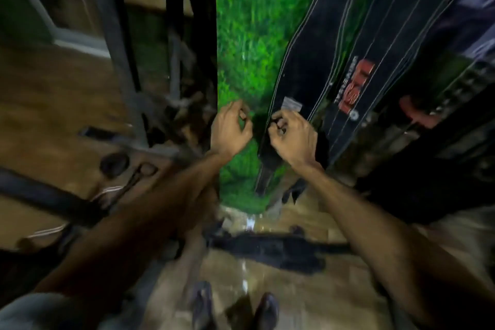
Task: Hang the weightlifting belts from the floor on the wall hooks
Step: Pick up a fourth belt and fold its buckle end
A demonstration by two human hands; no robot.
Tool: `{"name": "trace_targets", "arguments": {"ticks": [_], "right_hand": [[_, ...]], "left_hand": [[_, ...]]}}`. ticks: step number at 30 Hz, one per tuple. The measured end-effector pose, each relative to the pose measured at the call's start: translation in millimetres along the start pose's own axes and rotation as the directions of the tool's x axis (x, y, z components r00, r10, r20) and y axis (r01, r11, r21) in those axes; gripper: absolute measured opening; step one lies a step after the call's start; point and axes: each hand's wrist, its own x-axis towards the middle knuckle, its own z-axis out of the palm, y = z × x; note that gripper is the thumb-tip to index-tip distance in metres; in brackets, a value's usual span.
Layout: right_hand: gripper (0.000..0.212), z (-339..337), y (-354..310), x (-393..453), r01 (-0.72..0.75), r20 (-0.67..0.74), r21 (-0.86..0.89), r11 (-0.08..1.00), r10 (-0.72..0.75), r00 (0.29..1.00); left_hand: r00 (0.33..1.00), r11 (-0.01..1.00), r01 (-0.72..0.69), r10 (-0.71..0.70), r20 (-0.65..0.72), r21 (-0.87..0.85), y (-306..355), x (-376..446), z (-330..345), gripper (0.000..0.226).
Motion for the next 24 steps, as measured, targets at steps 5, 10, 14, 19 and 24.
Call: {"name": "trace_targets", "arguments": {"ticks": [5, 10, 14, 19, 24], "right_hand": [[0.021, 94, 48, -106, -0.192, 0.328, -0.059, 0.98, 0.201, 0.923], [0.036, 185, 110, -227, -0.275, 0.522, -0.109, 0.955, 0.29, 0.802], [0.012, 252, 159, -316, -0.366, 0.63, -0.187, 0.912, 0.397, 0.667], [0.014, 369, 209, -405, -0.492, 0.686, -0.205, 0.846, 0.482, 0.545], [0.013, 510, 248, -474, -0.605, 0.67, -0.16, 0.78, 0.535, 0.514]], "left_hand": [[0.935, 0.963, 0.255, -0.27, 0.229, 0.091, -86, -111, 55, 0.022], [0.802, 0.896, 0.376, -0.443, 0.401, 0.237, -164, -232, 117, 0.024], [0.69, 0.822, 0.487, -0.569, 0.448, 0.294, -227, -322, 170, 0.017], [0.599, 0.819, 0.406, -0.573, 0.56, 0.405, -326, -406, 238, 0.02], [0.534, 0.846, 0.21, -0.519, 0.667, 0.491, -446, -457, 323, 0.044]]}}
